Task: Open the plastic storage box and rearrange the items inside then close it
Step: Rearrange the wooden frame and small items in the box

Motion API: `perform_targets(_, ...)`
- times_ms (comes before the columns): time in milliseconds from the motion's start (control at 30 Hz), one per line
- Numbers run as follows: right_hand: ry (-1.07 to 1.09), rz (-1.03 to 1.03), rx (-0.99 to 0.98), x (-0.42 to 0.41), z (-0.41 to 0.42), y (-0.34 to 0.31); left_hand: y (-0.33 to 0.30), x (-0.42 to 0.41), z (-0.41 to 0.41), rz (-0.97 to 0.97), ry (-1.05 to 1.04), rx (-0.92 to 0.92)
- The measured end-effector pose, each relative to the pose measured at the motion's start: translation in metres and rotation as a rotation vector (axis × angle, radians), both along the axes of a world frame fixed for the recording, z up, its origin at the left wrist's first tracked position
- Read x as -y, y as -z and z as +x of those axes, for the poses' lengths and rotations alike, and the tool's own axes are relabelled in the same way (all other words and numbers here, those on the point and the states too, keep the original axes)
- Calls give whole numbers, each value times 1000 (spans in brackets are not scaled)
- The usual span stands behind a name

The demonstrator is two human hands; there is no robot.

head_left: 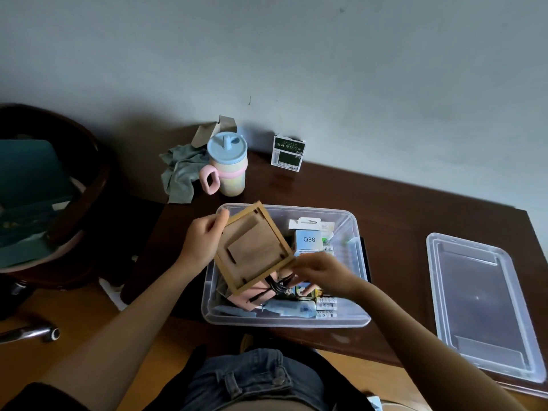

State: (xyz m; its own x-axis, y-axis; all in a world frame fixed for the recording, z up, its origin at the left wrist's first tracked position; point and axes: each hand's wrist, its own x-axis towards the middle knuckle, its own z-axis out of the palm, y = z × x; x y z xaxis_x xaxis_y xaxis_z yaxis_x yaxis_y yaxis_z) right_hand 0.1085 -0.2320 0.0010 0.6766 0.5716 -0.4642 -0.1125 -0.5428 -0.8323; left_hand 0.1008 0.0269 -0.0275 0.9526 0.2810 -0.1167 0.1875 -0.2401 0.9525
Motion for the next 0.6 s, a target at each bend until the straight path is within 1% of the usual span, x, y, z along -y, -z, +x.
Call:
perform_targets(67,166,-120,117,5,10,-3,-1,-1,2,55,36,-22)
perform_targets(167,401,-465,388,17,27,-2,-5,-2,5,151,112,-49)
perform_targets(200,422,-552,436,18,31,-1,-7,-2,6,227,151,-72)
perform_targets(267,368,-659,445,15,39,4,-9,0,6,466,226,-98)
perform_targets(300,318,-696,433,11,42,7,-10,2,5,591,262,-85)
perform_targets(333,271,-730,426,5,44,11,-11,5,5,676,305,-57)
perform_targets(367,230,-757,416,-1,46,15,-12,9,5,712,359,-30)
perform_targets(433,180,-783,394,-10,46,24,-14,16,8,715,490,-27)
perform_targets(500,175,-790,389,-15,43,33,-16,22,13,707,595,-69)
perform_targets(600,265,-688,426,-15,41,36,-17,27,20,677,644,-110)
